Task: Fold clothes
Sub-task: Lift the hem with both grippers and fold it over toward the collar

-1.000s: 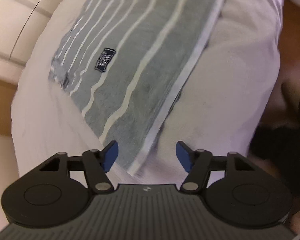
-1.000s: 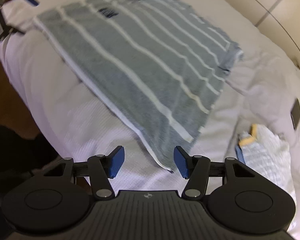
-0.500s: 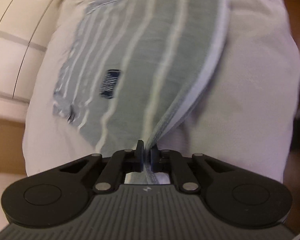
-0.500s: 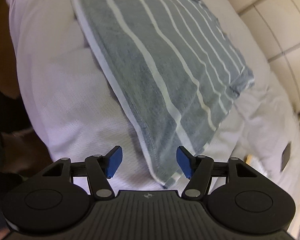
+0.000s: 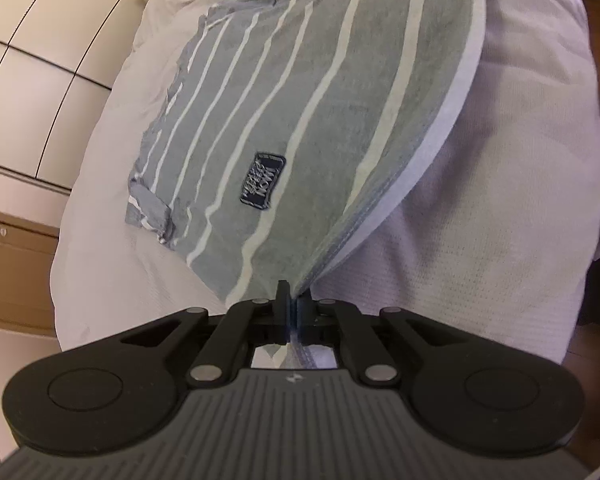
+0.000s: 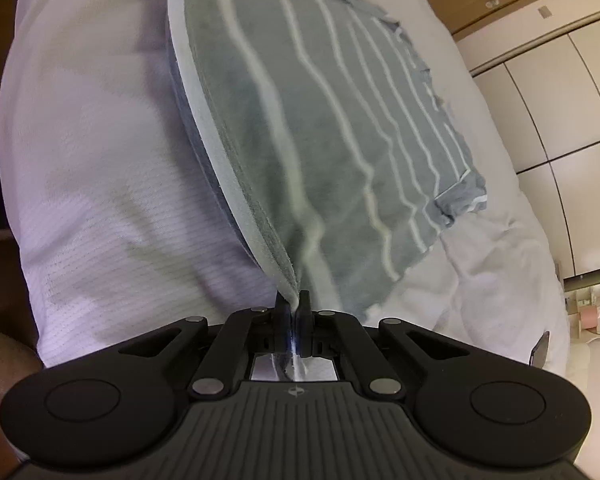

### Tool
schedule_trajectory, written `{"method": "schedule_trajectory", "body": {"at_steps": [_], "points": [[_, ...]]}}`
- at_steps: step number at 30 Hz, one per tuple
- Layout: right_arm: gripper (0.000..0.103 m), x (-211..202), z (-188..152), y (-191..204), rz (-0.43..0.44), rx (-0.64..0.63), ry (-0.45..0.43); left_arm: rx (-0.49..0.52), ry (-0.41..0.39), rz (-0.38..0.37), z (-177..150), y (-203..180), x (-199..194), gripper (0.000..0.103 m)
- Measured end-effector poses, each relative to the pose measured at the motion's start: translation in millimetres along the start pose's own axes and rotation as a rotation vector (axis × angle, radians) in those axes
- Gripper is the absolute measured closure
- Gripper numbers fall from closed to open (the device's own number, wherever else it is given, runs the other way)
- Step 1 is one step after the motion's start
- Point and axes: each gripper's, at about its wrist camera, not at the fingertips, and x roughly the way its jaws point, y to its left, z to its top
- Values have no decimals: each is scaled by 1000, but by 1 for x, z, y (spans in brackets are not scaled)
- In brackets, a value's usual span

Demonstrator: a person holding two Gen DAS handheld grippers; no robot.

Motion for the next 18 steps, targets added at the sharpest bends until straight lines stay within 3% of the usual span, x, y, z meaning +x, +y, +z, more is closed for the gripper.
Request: {"method": "schedule_trajectory", "body": {"at_steps": [7,13,18], "points": [[103,-41,4,-28,68,-16,-50,87,-24,-18,-3,-15,-48,103],[103,-74,-2,-19,108,-45,-69,93,-13,-55,-5,-27,-83,103],[103,-118,-19,-5,184,-36,-54,67,12,-130,-5,-53,-127,103]]}}
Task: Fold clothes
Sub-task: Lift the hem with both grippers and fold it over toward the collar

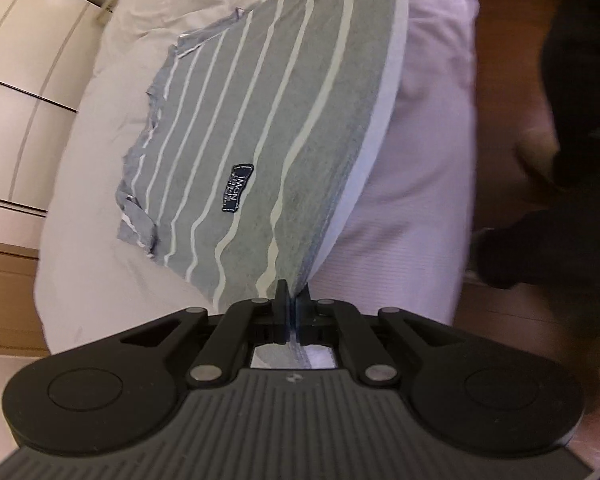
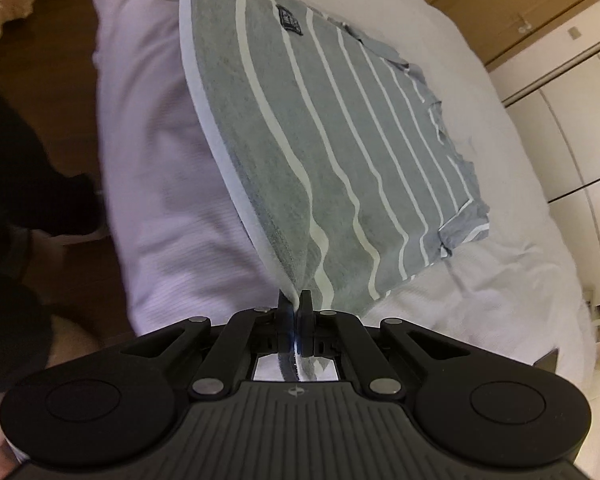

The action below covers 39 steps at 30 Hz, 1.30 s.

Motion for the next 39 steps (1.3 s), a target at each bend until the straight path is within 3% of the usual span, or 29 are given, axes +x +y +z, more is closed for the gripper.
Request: {"method": "schedule_trajectory", "body": {"at_steps": [6,8,12,17,22,26,31,39], "points": [[103,-50,-17,24,100,23,14,-48,35,-83,13,-31,-39,103],[103,-60,-20,22,117,42,10,-75,37,-90,20,-26,-43,103],[103,-74,-17,-2,86,56,-19,-155,31,-40,37,35,-31,103],[103,-59,11,-85,-18,73,-66,-273,30,7,50,152,15,102],[103,-7,50,-176,-73,95,-44,-329,4,-36,57,253,91,102],[103,55,74,-236,-56,132,21,-314,-14,-99,63,310,155,102],[103,133,85,-288,-2,171,112,-292,-23,-192,61,345,219,102],[103,203,92,-334,55,275,153,-364,0,-267,54,374,281,102]]}}
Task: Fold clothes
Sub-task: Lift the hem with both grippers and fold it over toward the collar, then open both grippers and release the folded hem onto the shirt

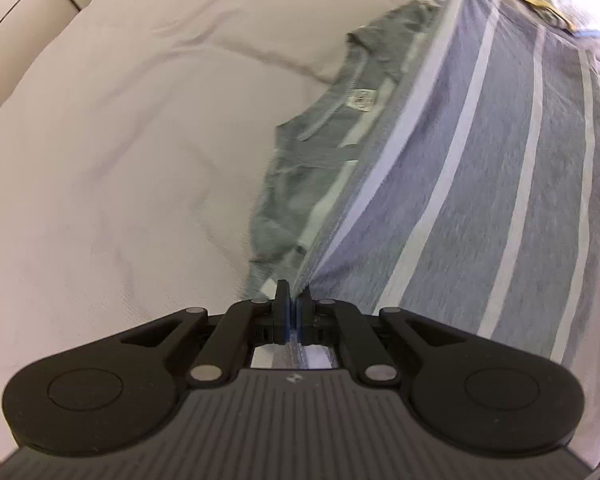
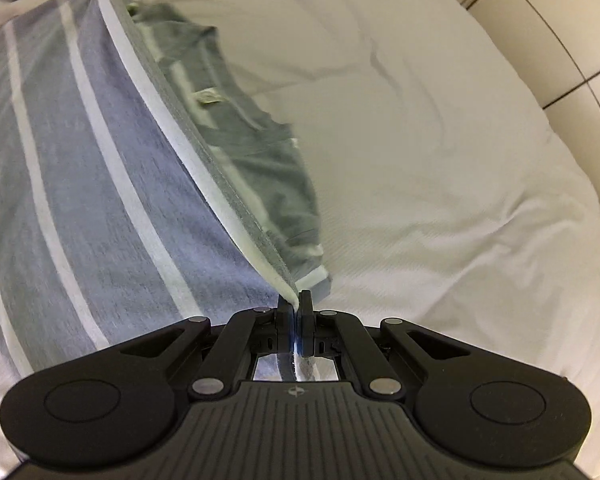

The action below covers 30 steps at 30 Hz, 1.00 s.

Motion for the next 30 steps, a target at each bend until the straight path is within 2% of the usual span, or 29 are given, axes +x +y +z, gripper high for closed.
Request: {"method": "schedule_trajectory", "body": {"at_steps": [9,12,14,15,17,18,21,25,28,30], "points": [[103,49,8,-31,81,35,6,-114,26,-2,10,29,31,101],[103,61,7,-40,103,40,2,-122,42,-7,14,33,39,101],[103,67,6,-47,117,55,1,-127,53,-6,16,35,45,95],[103,70,5,-50,124,62,3,-138,57,8,16,38,47,88],[103,76,4,-54,133,73,11,-191,61,37,13,47,51,83],[98,79,3,-56,129,77,12,-230,60,44,10,53,51,83],[95,84,1,-63,104,108,5,-306,69,84,2,65,50,83],[76,79,-8,-72,74,166,0,-372,73,93,-12,70,41,83],[75,74,-16,-77,68,220,-4,-446,61,72,-27,70,33,83],[74,71,-22,-79,74,261,-6,-473,53,56,-31,69,34,78]]}}
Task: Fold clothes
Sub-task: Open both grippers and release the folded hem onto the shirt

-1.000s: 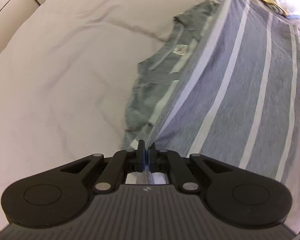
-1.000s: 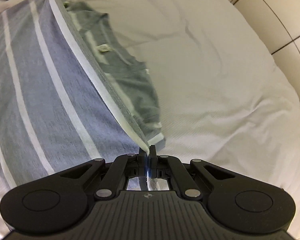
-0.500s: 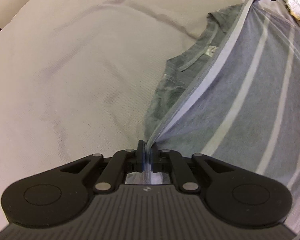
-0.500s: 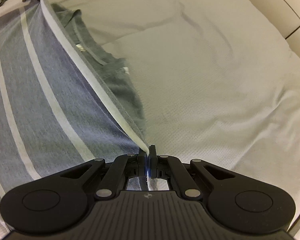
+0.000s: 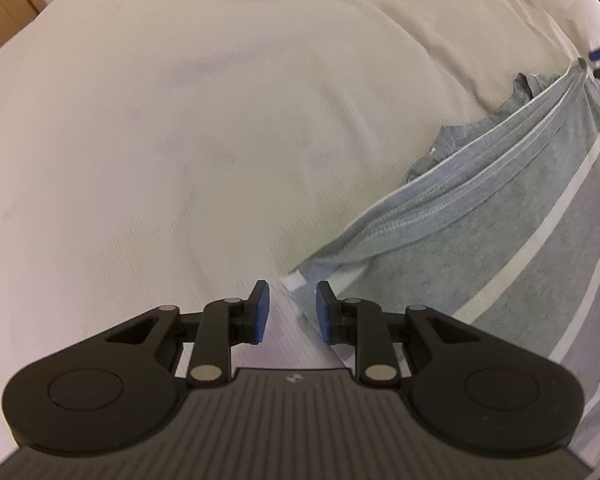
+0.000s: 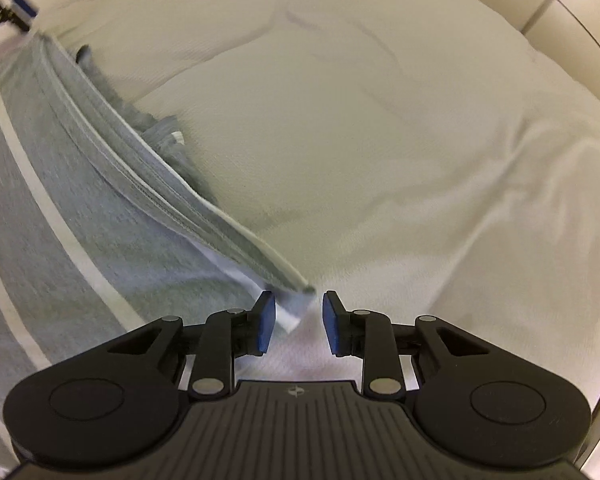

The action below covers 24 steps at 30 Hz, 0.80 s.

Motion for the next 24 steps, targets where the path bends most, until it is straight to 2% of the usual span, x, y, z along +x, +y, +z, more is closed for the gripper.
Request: {"method": "schedule_trajectory", "body": {"at_steps": [2,6,10,13,16,19,21,24], "points": [[73,-1,-7,0,9,34,2,-4,-12,-30,-4,-2,0,77],[74,-7,-15,5,13,60,-33,114,-47,-94,2,-26,-7,78],[77,-16,1,26,130,70,-96,184,-48,-246,10,-63,-8,78],[79,-7,16,56,232,22,-85,240,5,-336,9,-91,5,78],[79,14,29,84,316,-34,-36,257,16,-340,17,-98,25,78],[83,37,44,95,333,-71,-6,179,-56,-279,31,-86,32,77],[84,33,54,91,244,-76,-79,88,-139,-195,41,-69,26,78],[81,18,67,82,92,-73,-211,-3,-212,-153,41,-53,9,78]]}}
